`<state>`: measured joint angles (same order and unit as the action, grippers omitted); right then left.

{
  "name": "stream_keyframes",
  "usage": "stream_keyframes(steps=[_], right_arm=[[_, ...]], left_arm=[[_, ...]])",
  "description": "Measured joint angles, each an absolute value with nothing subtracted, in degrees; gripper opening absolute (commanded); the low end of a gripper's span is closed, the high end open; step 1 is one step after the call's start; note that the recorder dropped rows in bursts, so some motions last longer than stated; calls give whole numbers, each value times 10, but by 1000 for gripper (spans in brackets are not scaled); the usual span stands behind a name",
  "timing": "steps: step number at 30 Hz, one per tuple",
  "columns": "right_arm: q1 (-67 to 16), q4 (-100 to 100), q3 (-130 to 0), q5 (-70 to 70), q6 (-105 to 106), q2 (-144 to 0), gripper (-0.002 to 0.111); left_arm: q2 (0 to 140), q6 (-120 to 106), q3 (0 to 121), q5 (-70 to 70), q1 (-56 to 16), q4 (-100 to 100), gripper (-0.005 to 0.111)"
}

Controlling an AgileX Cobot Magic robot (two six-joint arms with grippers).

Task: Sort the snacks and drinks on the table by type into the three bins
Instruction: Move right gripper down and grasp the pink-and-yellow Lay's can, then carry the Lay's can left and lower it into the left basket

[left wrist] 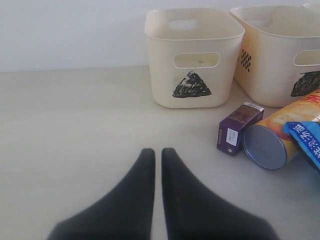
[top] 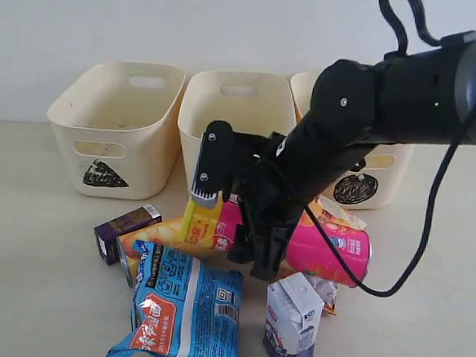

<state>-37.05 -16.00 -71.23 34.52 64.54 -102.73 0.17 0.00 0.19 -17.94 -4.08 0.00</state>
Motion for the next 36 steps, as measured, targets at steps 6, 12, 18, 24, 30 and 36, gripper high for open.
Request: stream_keyframes(steps=[6, 12, 18, 24, 30, 36], right_arm=[[-370, -158, -714, 347, 647, -980, 0], [-372, -158, -751, 351, 612, -946, 0], [-413, -157, -805, 346, 580, -943, 0], [-454, -159, -868, 282, 554, -970, 0], [-473, -159, -949, 243, 551, -1030, 0], [-480, -159, -1039, 208, 559, -1103, 0]], left_arm=[[2, 0, 2, -179, -41, 0, 4], [2, 0, 2, -179, -41, 0, 4], [2, 0, 2, -179, -41, 0, 4], [2, 0, 2, -179, -41, 0, 4], [2, 0, 2, -179, -41, 0, 4], [2, 0, 2, -179, -41, 0, 4]])
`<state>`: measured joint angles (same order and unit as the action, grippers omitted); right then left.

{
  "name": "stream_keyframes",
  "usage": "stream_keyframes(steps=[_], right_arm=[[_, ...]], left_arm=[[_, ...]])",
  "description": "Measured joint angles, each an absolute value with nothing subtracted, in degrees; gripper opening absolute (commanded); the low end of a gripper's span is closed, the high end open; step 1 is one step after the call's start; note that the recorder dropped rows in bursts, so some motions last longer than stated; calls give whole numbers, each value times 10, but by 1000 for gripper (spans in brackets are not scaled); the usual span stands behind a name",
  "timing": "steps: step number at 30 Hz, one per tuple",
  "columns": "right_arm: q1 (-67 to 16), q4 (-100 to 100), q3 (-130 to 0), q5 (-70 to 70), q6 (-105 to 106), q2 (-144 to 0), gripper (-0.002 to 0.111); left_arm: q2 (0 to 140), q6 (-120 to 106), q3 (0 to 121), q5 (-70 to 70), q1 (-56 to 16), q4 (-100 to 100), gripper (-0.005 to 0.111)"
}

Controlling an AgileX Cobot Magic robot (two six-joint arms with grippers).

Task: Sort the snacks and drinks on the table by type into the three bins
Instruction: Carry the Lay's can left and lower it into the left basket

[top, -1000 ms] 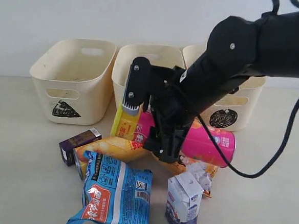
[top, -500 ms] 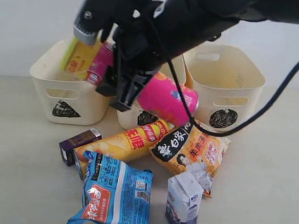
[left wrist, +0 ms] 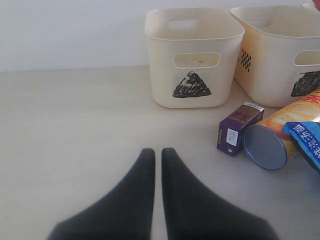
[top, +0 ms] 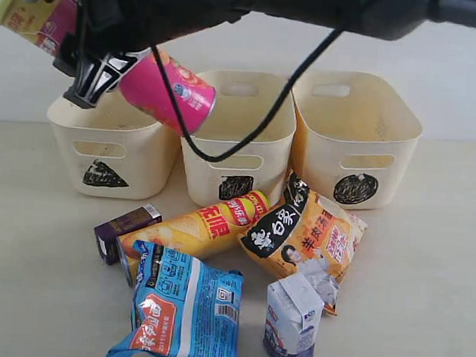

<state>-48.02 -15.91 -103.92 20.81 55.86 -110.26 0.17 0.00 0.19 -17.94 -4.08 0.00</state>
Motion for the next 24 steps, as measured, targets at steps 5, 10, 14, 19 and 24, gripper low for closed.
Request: stream_keyframes(steps=[5, 10, 14, 19, 24], right_arm=[[-481, -158, -1108, 146, 563, -1169, 0], [-481, -157, -1176, 65, 565, -1236, 0], [-481, -157, -1231, 19, 565, -1295, 0], [-481, -157, -1295, -52, 567, -1359, 0], [-477, -157, -1347, -101, 527, -1421, 0]], left_arm=[[2, 0, 2, -179, -41, 0, 4], [2, 0, 2, -179, -41, 0, 4], [2, 0, 2, -179, -41, 0, 4], [2, 0, 2, -179, -41, 0, 4], [2, 0, 2, -179, -41, 0, 4]])
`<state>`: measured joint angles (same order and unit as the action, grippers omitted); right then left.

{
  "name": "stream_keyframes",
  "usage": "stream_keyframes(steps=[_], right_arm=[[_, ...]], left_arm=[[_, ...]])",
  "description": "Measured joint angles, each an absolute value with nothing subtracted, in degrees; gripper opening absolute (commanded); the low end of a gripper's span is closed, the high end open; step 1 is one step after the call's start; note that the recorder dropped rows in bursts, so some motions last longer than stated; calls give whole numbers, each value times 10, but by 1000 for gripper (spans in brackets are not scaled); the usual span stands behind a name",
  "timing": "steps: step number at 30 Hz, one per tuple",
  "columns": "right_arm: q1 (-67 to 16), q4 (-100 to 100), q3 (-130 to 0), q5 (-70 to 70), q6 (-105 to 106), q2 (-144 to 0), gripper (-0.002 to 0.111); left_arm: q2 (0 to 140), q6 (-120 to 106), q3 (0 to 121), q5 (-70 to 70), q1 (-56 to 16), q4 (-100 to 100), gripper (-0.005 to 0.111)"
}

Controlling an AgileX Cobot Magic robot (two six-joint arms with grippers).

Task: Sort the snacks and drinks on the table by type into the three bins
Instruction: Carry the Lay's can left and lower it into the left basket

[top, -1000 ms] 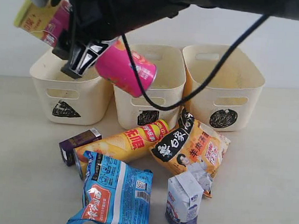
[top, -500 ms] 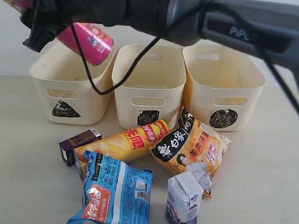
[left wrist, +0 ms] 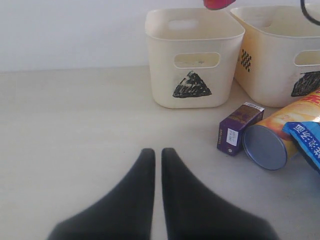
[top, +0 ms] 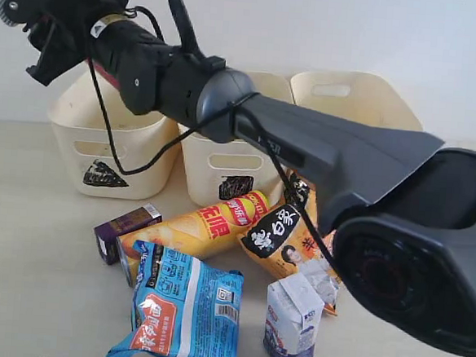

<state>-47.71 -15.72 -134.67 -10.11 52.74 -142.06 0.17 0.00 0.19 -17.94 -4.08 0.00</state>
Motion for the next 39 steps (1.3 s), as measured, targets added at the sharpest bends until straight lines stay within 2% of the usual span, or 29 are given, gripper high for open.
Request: stream_keyframes(steps=[13, 15, 20, 24, 31, 36, 39], right_arm=[[-437, -158, -1366, -162, 348, -1488, 0], [-435, -158, -1366, -166, 334, -1488, 7], [-434, -161, -1369, -170, 298, -1488, 43], [-434, -175, -1369, -162, 277, -1488, 63], [-434, -193, -1369, -152, 272, -1488, 66], [-434, -216, -1369, -133, 270, -1488, 79], [-434, -219, -1369, -125, 270, -1489, 80]], left_arm=[[2, 0, 2, -179, -41, 0, 4], [2, 0, 2, -179, -41, 0, 4], [2, 0, 2, -179, -41, 0, 4], [2, 0, 2, -179, -41, 0, 4], [2, 0, 2, -179, -41, 0, 4], [2, 0, 2, -179, -41, 0, 4], [2, 0, 2, -179, -41, 0, 4]])
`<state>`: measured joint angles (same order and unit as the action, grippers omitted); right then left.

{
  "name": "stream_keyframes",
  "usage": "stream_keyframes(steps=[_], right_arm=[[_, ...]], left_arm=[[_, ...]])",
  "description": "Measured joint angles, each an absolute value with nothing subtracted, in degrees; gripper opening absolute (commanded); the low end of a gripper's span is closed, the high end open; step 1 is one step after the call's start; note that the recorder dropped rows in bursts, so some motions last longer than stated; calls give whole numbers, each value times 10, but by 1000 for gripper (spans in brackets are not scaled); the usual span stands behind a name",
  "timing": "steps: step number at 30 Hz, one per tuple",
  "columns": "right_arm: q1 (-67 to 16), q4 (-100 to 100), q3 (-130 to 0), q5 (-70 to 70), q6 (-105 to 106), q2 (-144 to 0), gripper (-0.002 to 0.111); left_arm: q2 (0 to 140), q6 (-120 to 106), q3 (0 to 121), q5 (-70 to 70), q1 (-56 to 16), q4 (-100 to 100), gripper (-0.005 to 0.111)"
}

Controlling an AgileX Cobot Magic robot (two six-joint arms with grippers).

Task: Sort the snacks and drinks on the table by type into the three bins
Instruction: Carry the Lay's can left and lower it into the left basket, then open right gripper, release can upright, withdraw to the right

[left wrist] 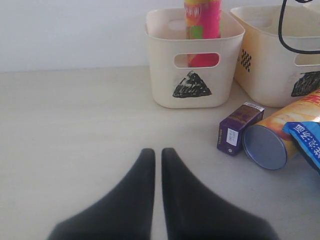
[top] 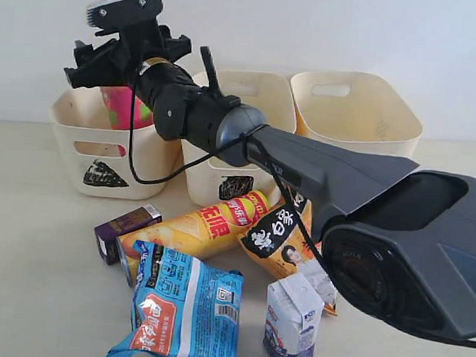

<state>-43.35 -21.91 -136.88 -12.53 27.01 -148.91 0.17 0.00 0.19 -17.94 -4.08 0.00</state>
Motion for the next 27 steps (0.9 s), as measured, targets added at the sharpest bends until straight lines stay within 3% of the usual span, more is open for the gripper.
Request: stream_keyframes(steps=[6, 9, 12, 14, 15, 17, 18, 27], right_arm=[[-434, -226, -1369, -102, 273, -1488, 79], [-434, -228, -1369, -21, 273, -1465, 76], [-434, -228, -1369, 96, 273, -1418, 57], [-434, -227, -1370, 164, 273, -1387, 37], [-434, -226, -1370, 196, 273, -1375, 21], [-434, -215, -1370, 268, 273, -1356, 4], [-434, -208, -1370, 303, 273, -1349, 0], [-434, -120, -1370, 544, 285, -1323, 0]], left_arm=[[2, 0, 2, -179, -41, 0, 4], [2, 0, 2, -179, -41, 0, 4], [2, 0, 2, -179, -41, 0, 4], [2, 0, 2, -179, -41, 0, 4], [2, 0, 2, -179, -41, 0, 4], [2, 0, 2, -179, -41, 0, 4], [2, 0, 2, -179, -41, 0, 4], [2, 0, 2, -179, -41, 0, 4]])
